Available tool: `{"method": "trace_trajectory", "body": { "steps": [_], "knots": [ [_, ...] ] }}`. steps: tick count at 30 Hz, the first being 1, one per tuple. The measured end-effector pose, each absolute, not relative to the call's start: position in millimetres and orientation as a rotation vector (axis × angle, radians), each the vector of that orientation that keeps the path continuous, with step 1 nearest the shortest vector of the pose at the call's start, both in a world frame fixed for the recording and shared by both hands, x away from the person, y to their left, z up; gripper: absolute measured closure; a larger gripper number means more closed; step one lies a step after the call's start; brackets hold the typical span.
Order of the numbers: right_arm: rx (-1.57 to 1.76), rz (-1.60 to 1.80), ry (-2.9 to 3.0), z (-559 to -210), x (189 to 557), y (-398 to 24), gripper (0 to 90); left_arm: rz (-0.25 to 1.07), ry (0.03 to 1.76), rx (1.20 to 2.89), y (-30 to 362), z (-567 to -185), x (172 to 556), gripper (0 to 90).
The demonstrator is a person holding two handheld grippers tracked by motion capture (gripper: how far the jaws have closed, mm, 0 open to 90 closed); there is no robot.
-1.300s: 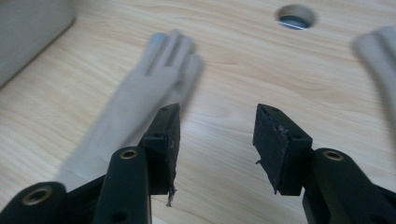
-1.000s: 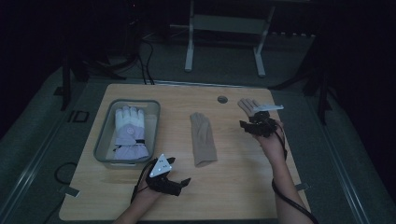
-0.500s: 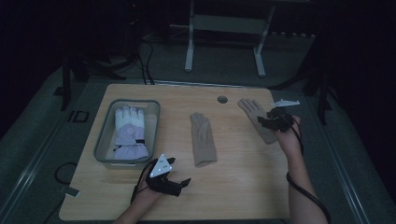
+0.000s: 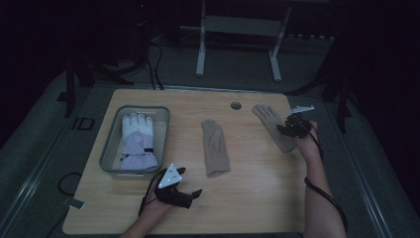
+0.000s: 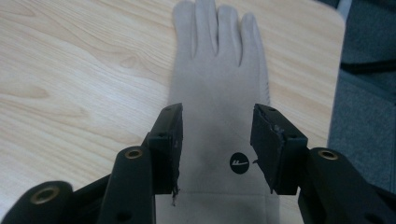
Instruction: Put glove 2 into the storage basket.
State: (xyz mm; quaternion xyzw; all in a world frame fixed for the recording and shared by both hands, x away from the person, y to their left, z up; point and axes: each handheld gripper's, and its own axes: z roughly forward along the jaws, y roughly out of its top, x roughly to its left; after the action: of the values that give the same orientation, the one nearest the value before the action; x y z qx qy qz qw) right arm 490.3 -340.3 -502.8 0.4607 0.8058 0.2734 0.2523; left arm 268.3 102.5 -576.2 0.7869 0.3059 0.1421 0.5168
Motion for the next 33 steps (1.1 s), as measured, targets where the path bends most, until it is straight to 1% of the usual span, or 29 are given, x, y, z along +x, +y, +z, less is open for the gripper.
{"method": "trace_trajectory", "body": {
  "steps": [4, 11, 14, 15, 16, 18, 20, 21, 22, 23, 24, 29, 33],
  "knots": [
    [1.304, 0.75, 2.192, -513, 499, -340, 47.8, 0.345, 0.741, 1.885, 103, -576, 268, 2.1],
    [1.326, 0.727, 2.201, -527, 510, -341, 48.5, 0.342, 0.75, 1.882, 103, -576, 268, 2.1],
    [1.285, 0.661, 2.216, -534, 513, -340, 48.5, 0.338, 0.746, 1.881, 103, -576, 268, 2.1],
    [1.299, 0.652, 2.234, -538, 514, -341, 50.6, 0.339, 0.747, 1.881, 103, -576, 268, 2.2],
    [1.299, 0.652, 2.234, -538, 514, -341, 50.6, 0.339, 0.747, 1.881, 103, -576, 268, 2.1],
    [1.345, 0.725, 2.243, -539, 515, -343, 62.5, 0.336, 0.745, 1.883, 103, -576, 268, 2.1],
    [1.36, 0.745, 2.251, -539, 514, -343, 70.0, 0.337, 0.748, 1.884, 103, -576, 268, 2.1],
    [1.384, 0.758, 2.255, -539, 514, -342, 75.9, 0.335, 0.747, 1.886, 103, -576, 268, 2.1],
    [1.384, 0.758, 2.255, -539, 514, -342, 75.9, 0.335, 0.747, 1.886, 103, -576, 268, 2.1],
    [1.432, 0.766, 2.25, -538, 513, -341, 79.3, 0.337, 0.747, 1.884, 103, -576, 268, 2.1],
    [1.453, 0.761, 2.243, -538, 513, -339, 80.2, 0.338, 0.747, 1.884, 103, -576, 268, 2.2],
    [1.508, 0.793, 2.204, -533, 505, -334, 82.0, 0.334, 0.751, 1.883, 103, -576, 268, 2.1],
    [1.537, 0.825, 2.139, -523, 495, -331, 82.8, 0.335, 0.75, 1.883, 103, -576, 268, 2.2]
  ]
}}
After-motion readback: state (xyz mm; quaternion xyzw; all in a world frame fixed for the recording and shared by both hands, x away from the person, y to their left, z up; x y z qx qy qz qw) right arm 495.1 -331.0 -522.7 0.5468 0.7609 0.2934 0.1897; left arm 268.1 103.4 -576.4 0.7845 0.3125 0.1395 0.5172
